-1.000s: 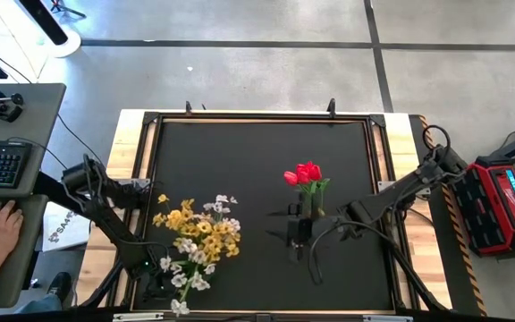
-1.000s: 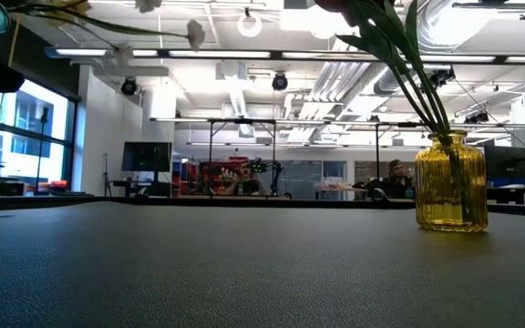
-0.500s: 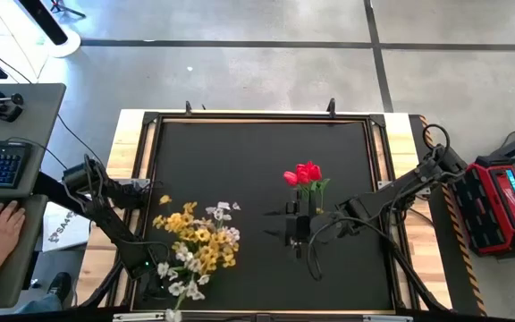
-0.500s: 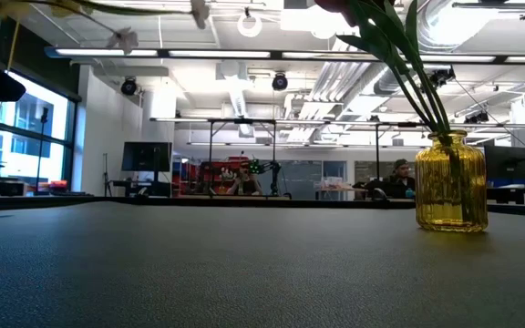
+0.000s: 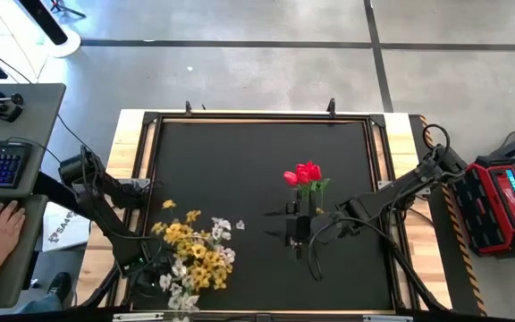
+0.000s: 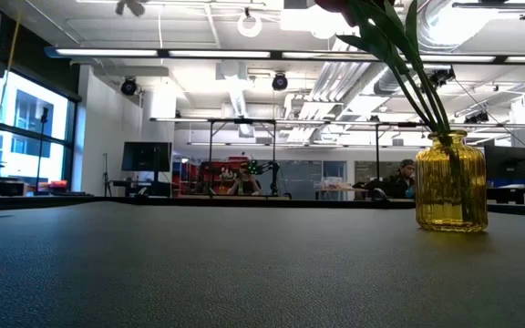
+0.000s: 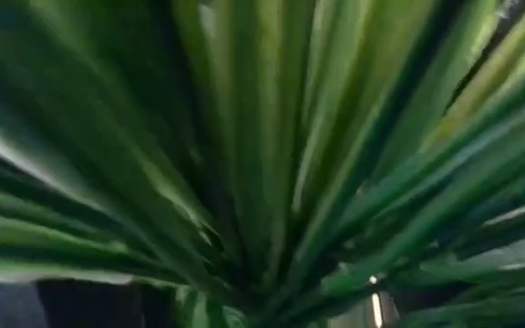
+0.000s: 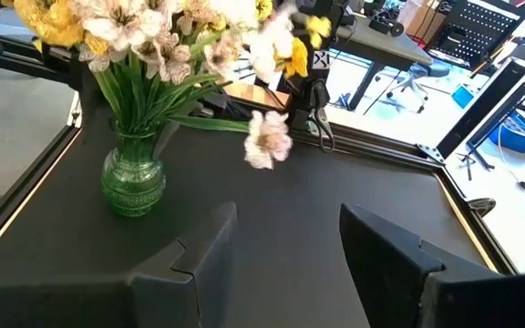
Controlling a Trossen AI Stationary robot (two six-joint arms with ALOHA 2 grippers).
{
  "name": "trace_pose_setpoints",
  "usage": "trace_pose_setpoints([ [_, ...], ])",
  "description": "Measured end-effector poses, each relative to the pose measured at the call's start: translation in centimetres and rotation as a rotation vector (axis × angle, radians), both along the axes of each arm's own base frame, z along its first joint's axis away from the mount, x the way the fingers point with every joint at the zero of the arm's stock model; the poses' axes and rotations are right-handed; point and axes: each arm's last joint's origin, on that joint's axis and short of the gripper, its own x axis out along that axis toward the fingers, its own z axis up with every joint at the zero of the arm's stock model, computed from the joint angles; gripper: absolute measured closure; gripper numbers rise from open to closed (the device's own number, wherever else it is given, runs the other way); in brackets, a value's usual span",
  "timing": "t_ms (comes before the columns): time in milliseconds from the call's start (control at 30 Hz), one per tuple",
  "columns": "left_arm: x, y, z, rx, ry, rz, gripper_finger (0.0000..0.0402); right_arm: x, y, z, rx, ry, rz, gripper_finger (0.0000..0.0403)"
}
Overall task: Sort flowers into vase by color
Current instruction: Move the green flower vase to the bottom left of the table, then move the yellow flower vase to the bottom right of the table
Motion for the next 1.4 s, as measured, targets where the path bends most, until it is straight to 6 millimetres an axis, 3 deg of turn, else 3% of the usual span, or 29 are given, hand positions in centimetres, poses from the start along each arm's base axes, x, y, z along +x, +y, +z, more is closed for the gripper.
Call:
trace_pose_setpoints([
  [567,0.5,0.2,0.0,0.077,0.019,-0.042,0.0116,0.0,0.0,0.1,0.008,-0.011,-0.001,0.0222],
  [1200,-5.7,-1.3,-1.4,0.103,0.131,-0.169,0.0117,0.8,-0.9,0.9,0.052,-0.097,-0.035,0.0222],
  [1400,-6.9,-0.6,-1.1,0.027,0.240,-0.178,0.0117,1.1,-1.5,1.0,0.057,-0.107,-0.050,0.0222],
])
